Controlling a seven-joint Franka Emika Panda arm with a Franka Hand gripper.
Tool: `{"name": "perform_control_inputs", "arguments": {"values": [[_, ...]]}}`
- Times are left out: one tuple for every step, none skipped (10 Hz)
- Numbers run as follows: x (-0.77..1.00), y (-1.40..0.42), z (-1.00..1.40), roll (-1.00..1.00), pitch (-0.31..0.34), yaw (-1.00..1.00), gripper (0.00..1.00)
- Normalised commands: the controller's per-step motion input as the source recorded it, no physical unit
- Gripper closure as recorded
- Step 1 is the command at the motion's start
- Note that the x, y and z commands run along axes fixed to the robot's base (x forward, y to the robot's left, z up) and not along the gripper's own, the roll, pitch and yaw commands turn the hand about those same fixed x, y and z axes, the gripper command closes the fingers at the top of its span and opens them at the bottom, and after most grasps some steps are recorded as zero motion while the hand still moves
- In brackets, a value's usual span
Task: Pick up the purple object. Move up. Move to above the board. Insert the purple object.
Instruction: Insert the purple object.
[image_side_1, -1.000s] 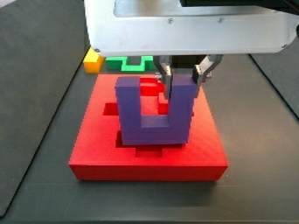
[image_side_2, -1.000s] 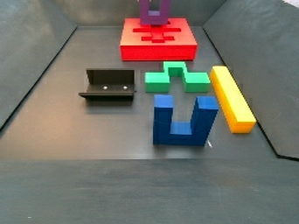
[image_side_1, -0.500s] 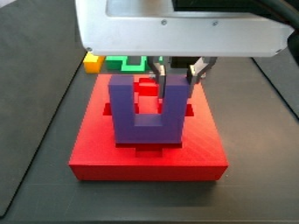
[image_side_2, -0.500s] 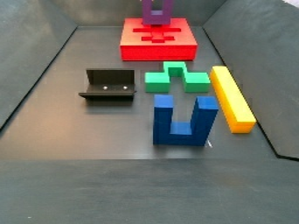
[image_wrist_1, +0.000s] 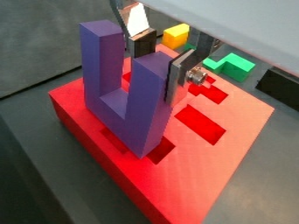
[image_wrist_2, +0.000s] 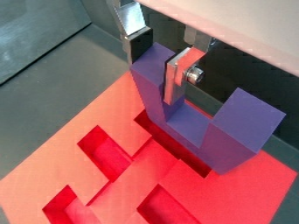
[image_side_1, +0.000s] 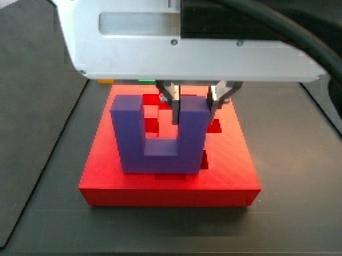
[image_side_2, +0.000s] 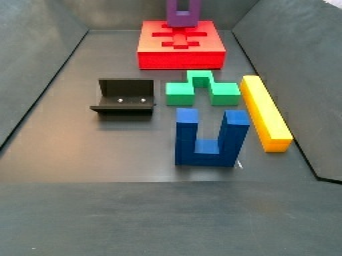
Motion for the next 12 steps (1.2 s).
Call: {"name": "perform_control_inputs", "arguments": {"values": [[0.23, -0.10, 0.13, 0.31, 0.249, 0.00, 1.00], [0.23, -0.05, 0.19, 0.28, 0.263, 0.00, 1.00], [0.29, 0.00, 0.17, 0.15, 0.220, 0.00, 1.00], [0.23, 0.00, 0.06, 0.03, 0.129, 0.00, 1.00], [0.00, 0.00, 0.00, -0.01, 0.000, 0.00, 1.00], [0.19, 0.00, 0.00, -0.05, -0.090, 0.00, 1.00], [0.27, 0.01, 0.00, -0.05, -0.147, 0.00, 1.00], [0.15, 0.00, 0.08, -0.04, -0.120, 0.01, 1.00], [0.18, 0.03, 0.19, 0.00, 0.000, 0.01, 1.00], [0.08, 0.01, 0.19, 0.06, 0.043, 0.00, 1.00], [0.00, 0.02, 0.19, 0.10, 0.034, 0.00, 1.00], [0.00, 0.00, 0.17, 0.13, 0.033, 0.05, 1.00]]}}
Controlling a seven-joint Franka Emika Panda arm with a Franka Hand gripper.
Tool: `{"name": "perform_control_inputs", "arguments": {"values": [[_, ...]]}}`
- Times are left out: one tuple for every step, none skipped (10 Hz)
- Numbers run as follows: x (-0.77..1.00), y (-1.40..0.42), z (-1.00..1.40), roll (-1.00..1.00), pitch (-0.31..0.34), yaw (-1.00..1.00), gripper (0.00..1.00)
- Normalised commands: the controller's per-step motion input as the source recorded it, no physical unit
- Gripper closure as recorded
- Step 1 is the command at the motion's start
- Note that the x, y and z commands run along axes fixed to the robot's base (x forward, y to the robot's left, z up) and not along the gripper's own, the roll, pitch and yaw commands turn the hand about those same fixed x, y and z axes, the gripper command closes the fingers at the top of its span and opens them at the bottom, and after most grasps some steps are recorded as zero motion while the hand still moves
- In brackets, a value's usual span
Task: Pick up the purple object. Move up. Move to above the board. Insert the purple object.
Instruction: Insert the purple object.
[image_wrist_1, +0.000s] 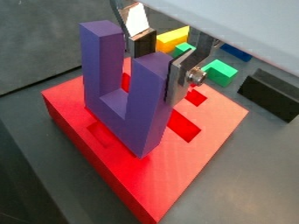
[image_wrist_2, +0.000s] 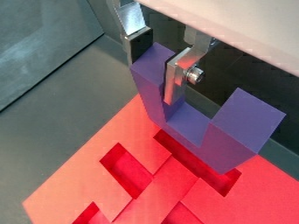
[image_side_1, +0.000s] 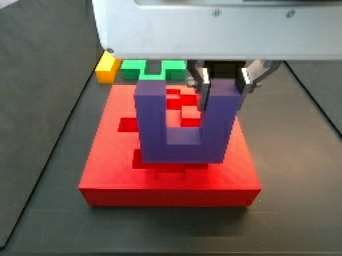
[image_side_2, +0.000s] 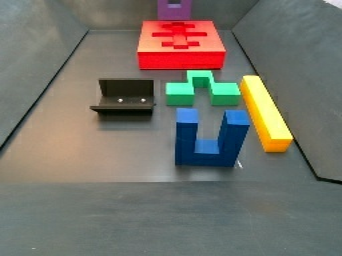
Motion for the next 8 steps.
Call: {"name": "perform_control_inputs", "arguments": {"values": [[0.00, 0.00, 0.00, 0.17, 0.000, 0.16, 1.00], [-0.06, -0.11, -0.14, 0.32, 0.000, 0.23, 1.00], [0.00, -0.27, -0.17, 0.41, 0.000, 0.30, 1.00], [0.05, -0.24, -0.19, 0.42, 0.000, 0.28, 1.00], [0.19, -0.24, -0.09, 0.41, 0.037, 0.19, 1.00], [0.34, -0.14, 0.00, 0.32, 0.059, 0.05, 1.00], [0.10, 0.00, 0.00, 0.00, 0.000, 0.00, 1.00], [0.00, -0.01, 0.00, 0.01, 0.000, 0.00, 1.00]]}}
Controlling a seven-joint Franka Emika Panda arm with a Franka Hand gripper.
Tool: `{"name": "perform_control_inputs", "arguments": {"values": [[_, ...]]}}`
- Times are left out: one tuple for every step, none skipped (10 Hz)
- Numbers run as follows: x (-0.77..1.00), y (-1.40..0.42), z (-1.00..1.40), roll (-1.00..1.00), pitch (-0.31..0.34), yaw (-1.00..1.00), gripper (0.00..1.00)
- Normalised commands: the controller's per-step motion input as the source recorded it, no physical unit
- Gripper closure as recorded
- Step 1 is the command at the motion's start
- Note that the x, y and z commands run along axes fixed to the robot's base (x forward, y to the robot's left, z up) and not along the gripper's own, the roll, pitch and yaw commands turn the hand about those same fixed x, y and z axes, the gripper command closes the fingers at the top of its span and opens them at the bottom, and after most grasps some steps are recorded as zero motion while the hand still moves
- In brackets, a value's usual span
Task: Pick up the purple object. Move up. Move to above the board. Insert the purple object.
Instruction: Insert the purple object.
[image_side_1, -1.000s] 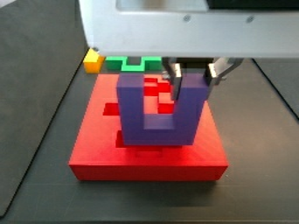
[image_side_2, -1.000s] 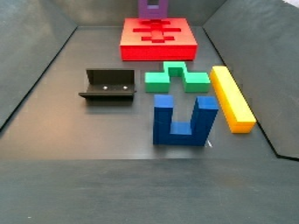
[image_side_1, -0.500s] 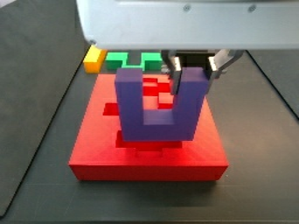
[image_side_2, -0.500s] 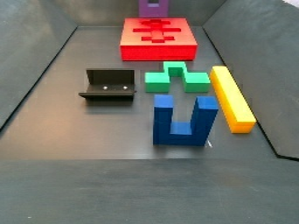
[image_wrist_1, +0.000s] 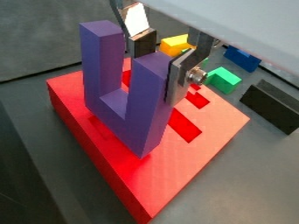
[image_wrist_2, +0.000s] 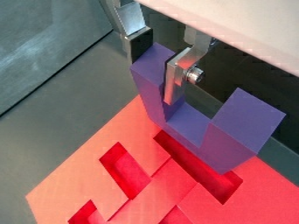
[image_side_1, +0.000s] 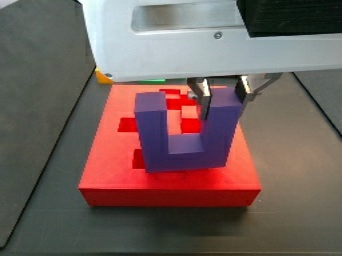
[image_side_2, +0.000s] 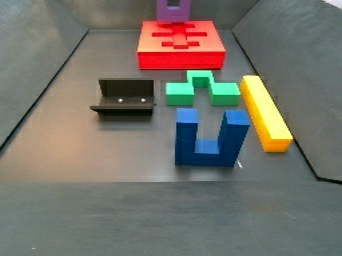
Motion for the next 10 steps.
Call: {"name": "perform_control_inputs", "arguments": {"values": [[0.05, 0.01, 0.00, 0.04, 0.000, 0.12, 1.00], [0.12, 0.43, 0.00, 0.00, 0.000, 0.00, 1.00], [0.07, 0.57, 0.11, 0.00, 0.000, -0.04, 1.00], [0.08, 0.54, 0.18, 0.00, 0.000, -0.07, 1.00], [0.00, 0.26, 0.11, 0.00, 0.019, -0.07, 1.00], [-0.05, 0.00, 0.00, 0.06, 0.066, 0.00, 1.00], [-0.09, -0.23, 0.00, 0.15, 0.057, -0.03, 1.00], [-0.08, -0.41, 0.00, 0.25, 0.000, -0.01, 1.00], [0.00, -0.39, 0.00, 0.25, 0.000, 0.00, 1.00], [0.00, -0.36, -0.02, 0.29, 0.000, 0.00, 1.00]]}}
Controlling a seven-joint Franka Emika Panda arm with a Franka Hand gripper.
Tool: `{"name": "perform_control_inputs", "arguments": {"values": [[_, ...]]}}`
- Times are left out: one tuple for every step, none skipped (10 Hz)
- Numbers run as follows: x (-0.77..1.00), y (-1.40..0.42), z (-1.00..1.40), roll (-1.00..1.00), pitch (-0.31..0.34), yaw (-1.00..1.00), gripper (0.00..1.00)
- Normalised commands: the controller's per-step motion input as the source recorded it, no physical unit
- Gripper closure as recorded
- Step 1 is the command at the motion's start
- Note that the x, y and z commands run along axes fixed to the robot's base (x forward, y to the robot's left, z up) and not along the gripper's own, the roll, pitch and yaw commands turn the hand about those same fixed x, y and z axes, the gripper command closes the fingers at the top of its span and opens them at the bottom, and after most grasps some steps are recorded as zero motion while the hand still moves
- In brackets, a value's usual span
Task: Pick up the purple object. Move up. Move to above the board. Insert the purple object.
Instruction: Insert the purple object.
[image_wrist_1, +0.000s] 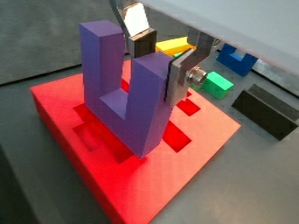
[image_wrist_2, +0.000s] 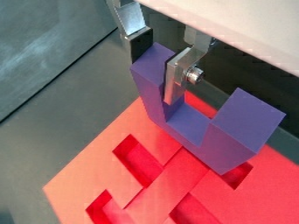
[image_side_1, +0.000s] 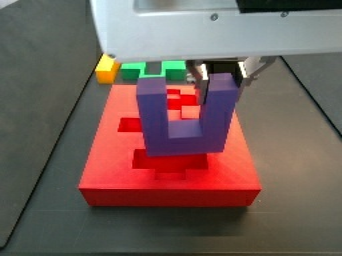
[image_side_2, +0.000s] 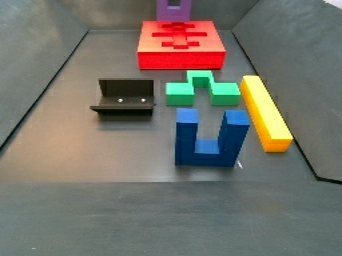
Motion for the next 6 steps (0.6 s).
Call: {"name": "perform_control_inputs", "arguments": {"values": [[0.18, -0.22, -0.04, 0.31, 0.010, 0.00, 1.00], [0.17, -0.10, -0.03, 0.32, 0.004, 0.00, 1.00], [0.06, 0.00, 0.00, 0.28, 0.000, 0.00, 1.00], [0.05, 0.00, 0.00, 0.25, 0.000, -0.01, 1.00], [0.01, 0.00, 0.00, 0.25, 0.000, -0.01, 1.00], [0.00, 0.00, -0.07, 0.24, 0.000, -0.01, 1.00]]}}
